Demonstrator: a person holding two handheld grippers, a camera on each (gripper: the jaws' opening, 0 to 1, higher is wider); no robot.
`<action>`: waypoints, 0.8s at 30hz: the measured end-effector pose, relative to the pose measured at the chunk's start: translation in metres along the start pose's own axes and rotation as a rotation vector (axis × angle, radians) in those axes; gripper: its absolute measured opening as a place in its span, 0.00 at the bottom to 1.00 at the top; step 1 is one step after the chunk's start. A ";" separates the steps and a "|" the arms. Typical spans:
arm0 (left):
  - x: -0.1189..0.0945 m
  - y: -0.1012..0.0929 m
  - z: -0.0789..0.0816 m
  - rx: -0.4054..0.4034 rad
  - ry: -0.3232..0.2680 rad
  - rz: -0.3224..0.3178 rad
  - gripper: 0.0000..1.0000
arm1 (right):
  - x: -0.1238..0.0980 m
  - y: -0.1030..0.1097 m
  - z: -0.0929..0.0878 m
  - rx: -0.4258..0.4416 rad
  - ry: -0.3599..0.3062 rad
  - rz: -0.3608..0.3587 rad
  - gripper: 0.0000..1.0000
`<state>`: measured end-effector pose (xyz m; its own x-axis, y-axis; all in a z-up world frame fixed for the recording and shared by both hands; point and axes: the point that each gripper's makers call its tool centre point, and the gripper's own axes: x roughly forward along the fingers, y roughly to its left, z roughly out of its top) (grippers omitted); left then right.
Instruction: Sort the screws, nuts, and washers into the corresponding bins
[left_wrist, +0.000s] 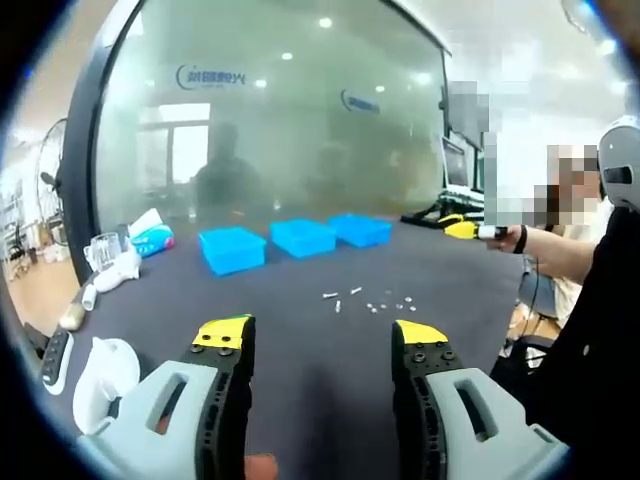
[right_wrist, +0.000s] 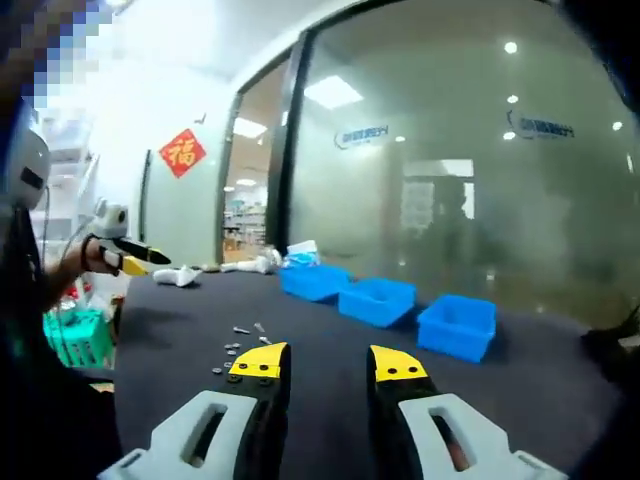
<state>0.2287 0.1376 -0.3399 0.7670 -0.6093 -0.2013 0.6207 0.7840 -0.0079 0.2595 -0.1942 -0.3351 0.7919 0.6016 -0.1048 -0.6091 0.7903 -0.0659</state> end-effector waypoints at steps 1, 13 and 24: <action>0.000 0.000 0.000 0.000 0.000 -0.001 0.53 | 0.002 0.000 -0.002 -0.001 0.009 0.014 0.27; 0.000 -0.003 -0.007 -0.005 0.013 -0.015 0.53 | 0.011 0.027 -0.015 -0.115 0.142 0.141 0.29; 0.000 -0.004 -0.011 -0.015 0.014 -0.019 0.53 | 0.043 0.041 -0.010 -0.204 0.233 0.262 0.28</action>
<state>0.2242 0.1353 -0.3502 0.7525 -0.6228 -0.2142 0.6328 0.7738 -0.0270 0.2680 -0.1374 -0.3518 0.5919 0.7189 -0.3643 -0.8037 0.5604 -0.1999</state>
